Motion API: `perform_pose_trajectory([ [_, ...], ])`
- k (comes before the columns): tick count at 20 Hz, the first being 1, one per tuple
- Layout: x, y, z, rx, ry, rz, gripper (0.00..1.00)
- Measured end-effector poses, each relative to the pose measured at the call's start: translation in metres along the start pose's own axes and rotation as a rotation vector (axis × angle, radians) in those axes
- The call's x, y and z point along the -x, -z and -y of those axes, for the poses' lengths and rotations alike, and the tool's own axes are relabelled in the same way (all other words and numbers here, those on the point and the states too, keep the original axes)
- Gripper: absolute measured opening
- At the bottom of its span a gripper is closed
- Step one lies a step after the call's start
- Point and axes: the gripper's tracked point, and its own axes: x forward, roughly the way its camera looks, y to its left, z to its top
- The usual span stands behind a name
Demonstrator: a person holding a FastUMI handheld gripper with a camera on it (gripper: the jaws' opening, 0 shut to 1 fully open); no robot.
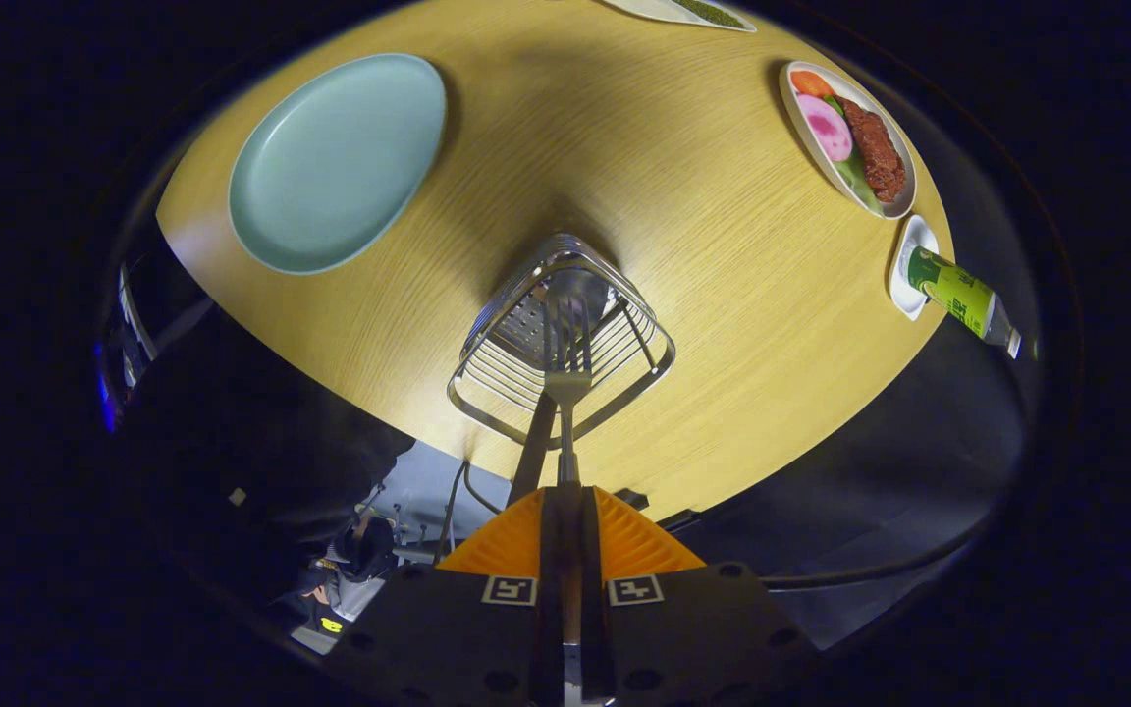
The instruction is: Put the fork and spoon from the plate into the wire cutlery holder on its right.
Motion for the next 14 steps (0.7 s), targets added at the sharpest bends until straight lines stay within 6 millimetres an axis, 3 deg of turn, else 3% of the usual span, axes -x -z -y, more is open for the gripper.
perform_pose_trajectory([
  [6, 0.001, -0.008, 0.002, -0.033, -0.007, 0.046, 0.18],
  [8, -0.002, -0.008, 0.0, -0.046, -0.019, 0.083, 0.32],
  [10, 0.005, -0.013, 0.0, -0.052, -0.013, 0.137, 0.53],
  [11, 0.005, -0.014, 0.001, -0.057, -0.004, 0.173, 0.7],
  [12, 0.009, -0.017, 0.003, -0.067, 0.007, 0.217, 0.78],
  [13, 0.014, -0.019, 0.004, -0.089, 0.016, 0.266, 0.95],
  [14, 0.019, -0.022, 0.005, -0.119, 0.022, 0.324, 0.98],
])
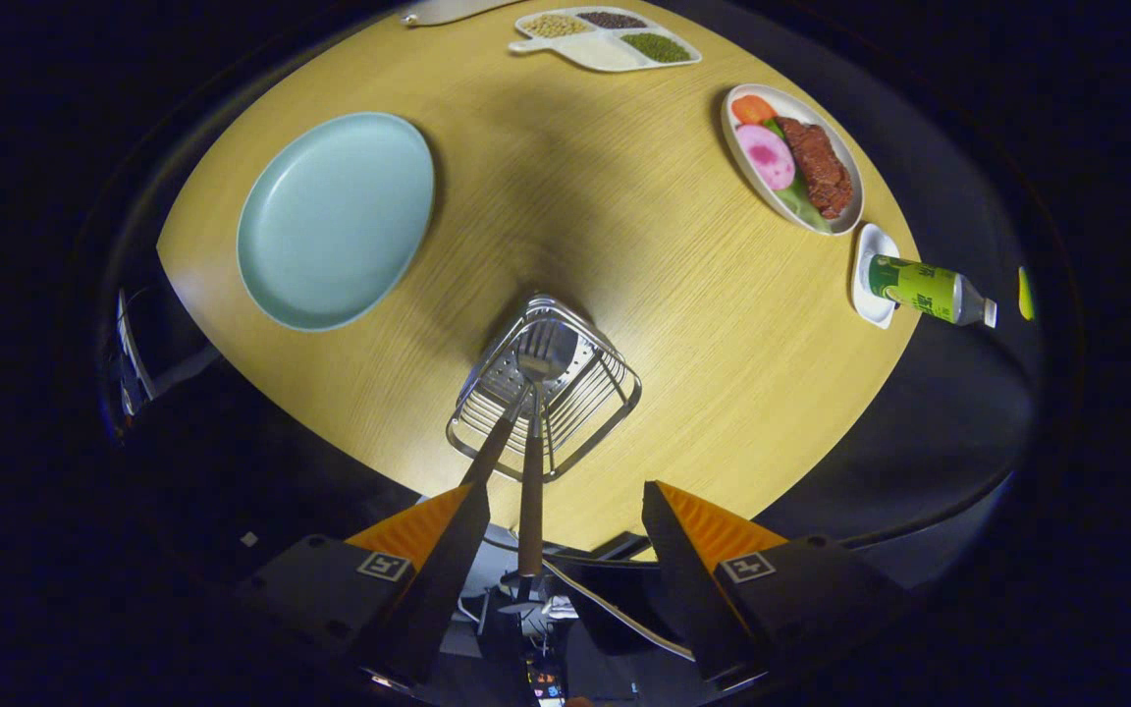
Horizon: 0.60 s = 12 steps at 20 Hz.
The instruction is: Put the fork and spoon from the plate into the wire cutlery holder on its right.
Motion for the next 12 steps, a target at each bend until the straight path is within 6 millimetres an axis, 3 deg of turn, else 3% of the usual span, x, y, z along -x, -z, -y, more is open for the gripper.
perform_pose_trajectory([
  [5, 0.032, -0.015, -0.002, -0.19, 0.009, 0.294, 0.99],
  [8, 0.066, -0.024, -0.005, -0.317, -0.007, 0.471, 0.99],
  [12, 0.112, -0.032, 0.014, -0.384, 0.138, 0.714, 0.99],
])
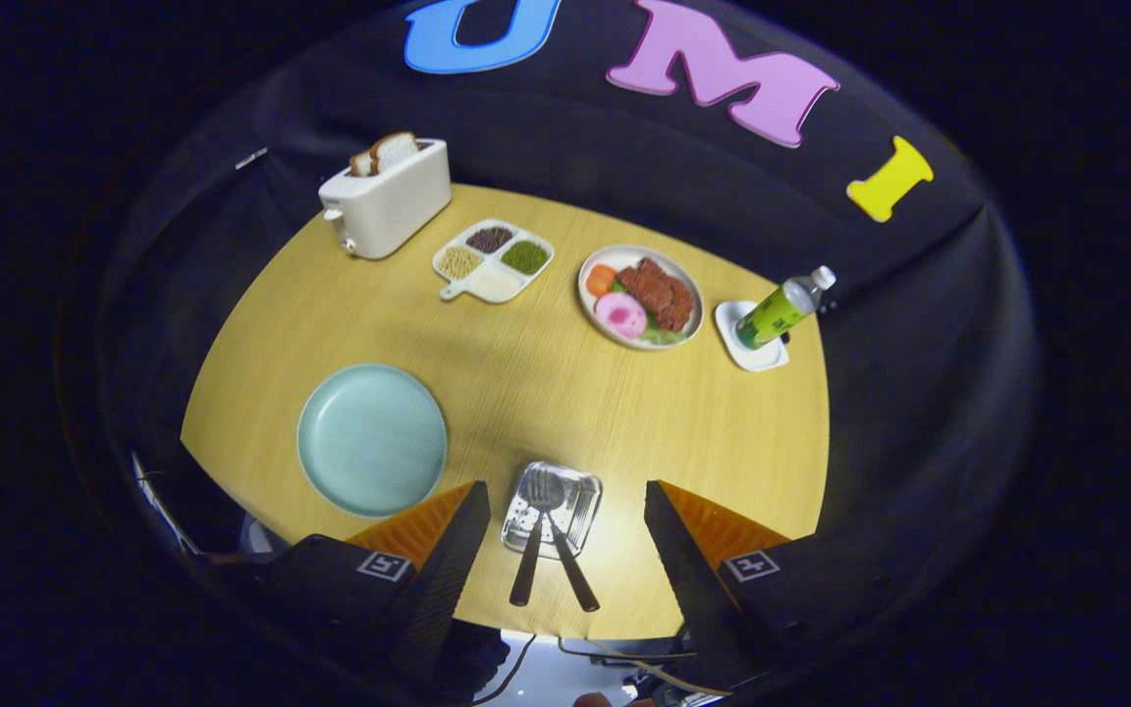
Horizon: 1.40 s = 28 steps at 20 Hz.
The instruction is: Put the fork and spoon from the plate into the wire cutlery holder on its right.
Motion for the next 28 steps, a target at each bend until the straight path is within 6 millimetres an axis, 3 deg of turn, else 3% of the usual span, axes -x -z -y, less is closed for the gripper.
perform_pose_trajectory([
  [8, 0.051, -0.052, 0.004, -0.096, 0.131, 0.384, 0.99],
  [15, 0.086, -0.077, 0.02, -0.105, 0.193, 0.627, 0.99],
  [28, 0.087, -0.056, 0.022, -0.042, 0.005, 0.712, 0.98],
])
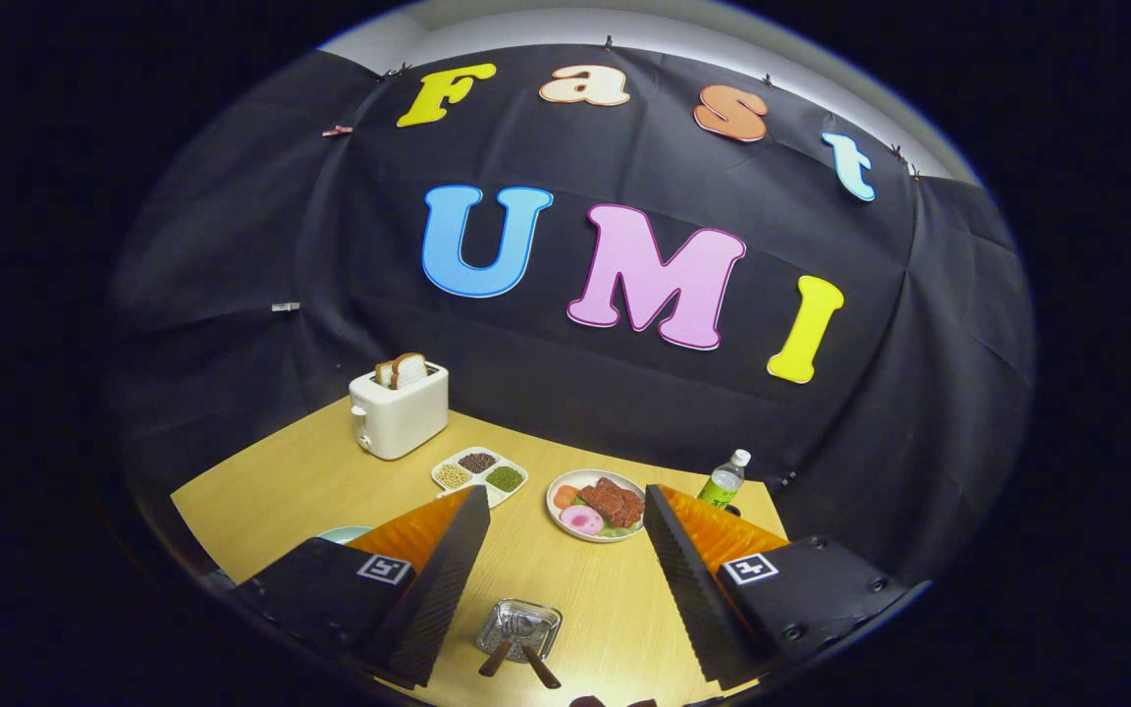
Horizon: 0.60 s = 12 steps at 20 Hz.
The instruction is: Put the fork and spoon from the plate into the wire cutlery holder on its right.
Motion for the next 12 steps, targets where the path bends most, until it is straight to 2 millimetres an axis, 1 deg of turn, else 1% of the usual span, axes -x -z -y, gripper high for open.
perform_pose_trajectory([
  [3, 0.003, 0.001, -0.002, -0.014, -0.017, 0.015, 0.98],
  [12, 0.014, 0.0, -0.009, 0.022, -0.044, 0.04, 0.98],
])
